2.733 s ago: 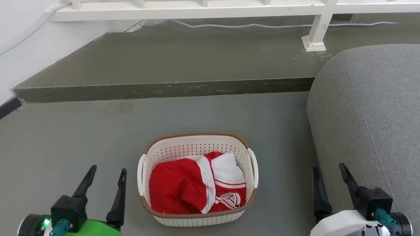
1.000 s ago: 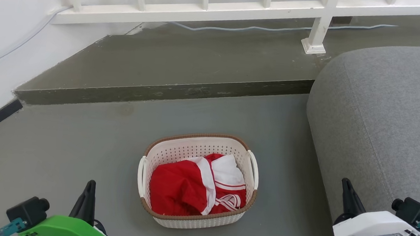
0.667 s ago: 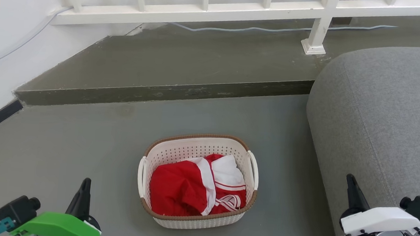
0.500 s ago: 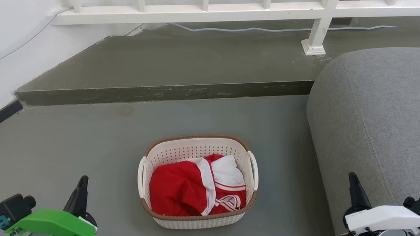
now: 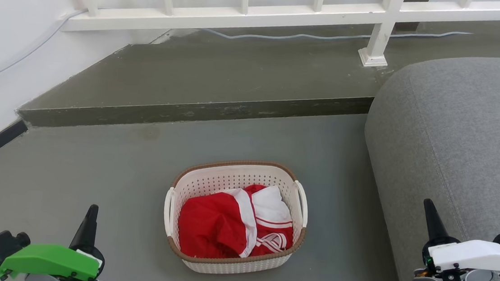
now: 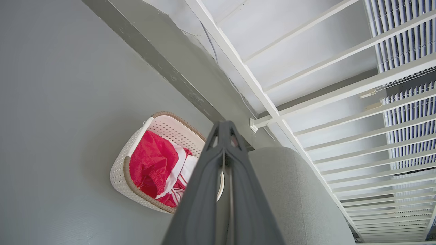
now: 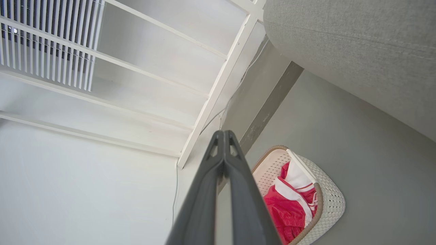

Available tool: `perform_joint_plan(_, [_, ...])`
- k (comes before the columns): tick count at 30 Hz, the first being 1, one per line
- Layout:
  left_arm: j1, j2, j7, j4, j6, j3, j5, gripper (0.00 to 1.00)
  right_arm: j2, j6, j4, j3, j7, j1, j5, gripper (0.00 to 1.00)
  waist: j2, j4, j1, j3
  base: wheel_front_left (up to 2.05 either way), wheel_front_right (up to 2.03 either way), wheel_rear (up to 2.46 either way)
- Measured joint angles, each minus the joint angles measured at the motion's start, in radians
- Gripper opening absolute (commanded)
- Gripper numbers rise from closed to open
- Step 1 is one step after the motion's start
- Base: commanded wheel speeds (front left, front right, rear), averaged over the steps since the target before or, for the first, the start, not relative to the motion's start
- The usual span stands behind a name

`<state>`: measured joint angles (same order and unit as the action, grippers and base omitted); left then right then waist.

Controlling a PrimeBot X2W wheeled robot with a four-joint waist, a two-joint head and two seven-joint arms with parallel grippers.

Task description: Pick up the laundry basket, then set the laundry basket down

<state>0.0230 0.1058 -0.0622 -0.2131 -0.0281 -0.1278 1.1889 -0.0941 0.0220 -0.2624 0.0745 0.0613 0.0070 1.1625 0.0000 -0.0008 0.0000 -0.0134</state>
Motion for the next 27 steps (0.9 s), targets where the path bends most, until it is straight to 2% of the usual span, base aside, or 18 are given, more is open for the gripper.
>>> perform_joint_plan(27, [-0.044,-0.006,0.072,-0.031,-0.061,0.087,0.333,0.0,0.002,0.065,-0.002,-0.093,-0.077,-0.039,0.349,0.0,0.0,0.001,0.0,0.007,0.0,0.0,0.0])
